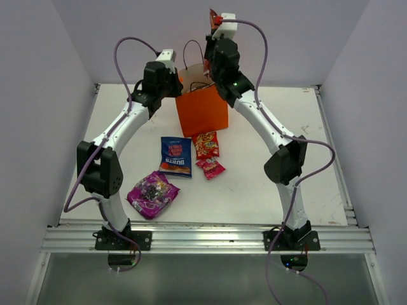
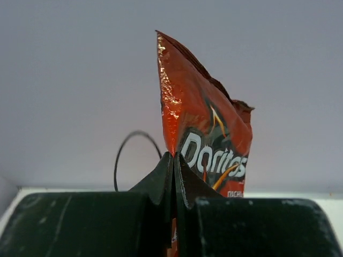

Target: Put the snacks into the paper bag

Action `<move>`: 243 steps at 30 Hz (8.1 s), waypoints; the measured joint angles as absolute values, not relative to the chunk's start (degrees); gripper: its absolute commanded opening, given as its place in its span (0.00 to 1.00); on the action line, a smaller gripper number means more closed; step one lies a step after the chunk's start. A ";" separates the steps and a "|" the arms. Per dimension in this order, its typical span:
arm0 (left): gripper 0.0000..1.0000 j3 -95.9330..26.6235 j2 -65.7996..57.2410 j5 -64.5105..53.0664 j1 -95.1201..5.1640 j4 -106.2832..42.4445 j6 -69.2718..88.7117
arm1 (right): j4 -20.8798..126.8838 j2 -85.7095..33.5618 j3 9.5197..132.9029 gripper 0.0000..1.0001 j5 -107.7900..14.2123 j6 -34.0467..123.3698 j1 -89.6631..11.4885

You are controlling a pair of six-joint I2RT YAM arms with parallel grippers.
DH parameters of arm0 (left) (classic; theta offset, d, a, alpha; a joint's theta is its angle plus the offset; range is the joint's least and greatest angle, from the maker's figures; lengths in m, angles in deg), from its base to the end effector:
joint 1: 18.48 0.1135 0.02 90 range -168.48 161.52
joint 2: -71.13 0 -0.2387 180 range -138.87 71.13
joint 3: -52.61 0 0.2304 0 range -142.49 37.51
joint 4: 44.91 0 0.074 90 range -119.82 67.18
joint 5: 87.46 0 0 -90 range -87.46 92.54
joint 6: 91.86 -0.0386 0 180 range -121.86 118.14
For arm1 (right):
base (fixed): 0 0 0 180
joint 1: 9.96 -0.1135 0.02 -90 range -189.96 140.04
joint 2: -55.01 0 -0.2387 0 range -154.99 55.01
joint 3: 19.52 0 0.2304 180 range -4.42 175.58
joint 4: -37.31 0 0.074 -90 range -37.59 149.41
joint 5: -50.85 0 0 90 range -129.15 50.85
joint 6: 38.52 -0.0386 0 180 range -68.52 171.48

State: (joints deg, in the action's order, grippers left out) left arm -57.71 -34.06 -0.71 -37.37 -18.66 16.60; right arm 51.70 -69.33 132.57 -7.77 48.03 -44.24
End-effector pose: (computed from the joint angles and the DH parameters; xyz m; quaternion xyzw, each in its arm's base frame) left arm 0.3938 -0.1371 0.3239 0.0191 0.8243 -0.2032 0.5281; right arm 0.3936 0.2440 0.4426 0.0459 0.6319 0.0856 0.7690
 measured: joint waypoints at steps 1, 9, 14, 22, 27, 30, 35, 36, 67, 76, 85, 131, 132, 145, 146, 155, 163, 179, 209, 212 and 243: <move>0.00 -57.71 -34.06 -0.71 -37.37 -18.66 16.60 | 51.85 -69.33 130.51 0.00 -8.21 47.71 -44.35; 0.00 -57.71 -34.06 -0.68 -37.37 -18.66 16.60 | 54.78 -70.31 123.78 0.00 -10.35 47.20 -45.20; 0.00 -57.71 -34.06 -0.66 -37.37 -18.61 16.60 | 54.21 -70.11 123.25 0.00 -9.41 50.39 -46.60; 0.00 -57.71 -34.06 -0.68 -37.44 -18.61 16.60 | 53.05 -65.57 109.46 0.00 -6.61 52.80 -51.30; 0.00 -57.68 -34.06 -0.66 -37.44 -18.66 16.60 | 55.72 -67.64 114.31 0.00 -5.00 53.41 -52.72; 0.00 -57.25 -33.73 -0.64 -37.44 -18.92 16.60 | 55.65 -68.47 117.51 0.00 -4.47 53.74 -52.70; 0.00 -57.05 -33.10 -0.64 -37.44 -18.90 16.58 | 55.26 -68.01 115.28 0.00 -3.55 54.09 -52.99; 0.00 -57.03 -32.99 -0.64 -37.44 -18.90 16.58 | 55.24 -67.80 113.99 0.00 -3.40 54.11 -53.14; 0.00 -54.45 -30.39 0.87 -37.68 -18.64 16.51 | 66.17 -44.56 79.61 0.68 -38.72 51.01 -71.70; 0.00 -53.55 -29.97 0.87 -37.68 -19.05 16.42 | 63.94 -50.77 77.68 0.68 -40.19 50.09 -75.15; 0.00 -53.51 -29.75 0.85 -37.68 -19.03 16.34 | 60.50 -58.44 77.60 0.68 -42.00 48.21 -75.13; 0.00 -52.70 -28.92 1.57 -37.68 -19.01 15.48 | 92.85 -49.83 132.94 0.00 -11.33 56.32 -50.87; 0.00 -52.70 -28.92 1.57 -37.68 -18.99 15.48 | 91.74 -51.43 135.58 0.00 -10.99 56.95 -49.88; 0.00 -52.70 -28.92 1.54 -37.68 -18.92 15.51 | 82.73 -65.83 139.34 0.00 -15.09 57.41 -41.36; 0.00 -52.74 -28.92 1.52 -37.68 -18.90 15.51 | 82.69 -65.96 138.03 0.00 -15.77 57.28 -41.23; 0.00 -53.31 -29.19 1.52 -37.68 -18.02 15.51 | 79.37 -65.89 129.90 0.00 -20.36 56.38 -41.36; 0.00 -54.60 -30.17 1.24 -37.75 -17.98 15.57 | 77.95 -58.05 115.23 0.00 -23.60 56.45 -41.51; 0.00 -55.30 -30.67 1.02 -37.75 -18.20 16.05 | 78.43 -55.01 112.41 0.53 -26.24 55.38 -42.12; 0.00 -52.96 -30.32 1.33 -37.75 -20.36 16.64 | 73.18 -45.70 81.60 0.64 -34.42 56.16 -70.45; 0.00 -52.74 -30.13 1.30 -37.75 -20.41 16.62 | 71.02 -50.66 81.33 0.64 -35.36 56.16 -70.69; 0.00 -49.09 -27.22 0.87 -37.75 -21.06 16.51 | 62.36 -77.04 95.21 0.81 -39.57 50.37 -69.29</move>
State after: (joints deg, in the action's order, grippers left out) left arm -49.09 -27.22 0.87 -37.75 -21.06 16.51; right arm 62.36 -77.04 95.21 -39.57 50.37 -69.29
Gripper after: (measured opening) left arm 0.007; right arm 0.842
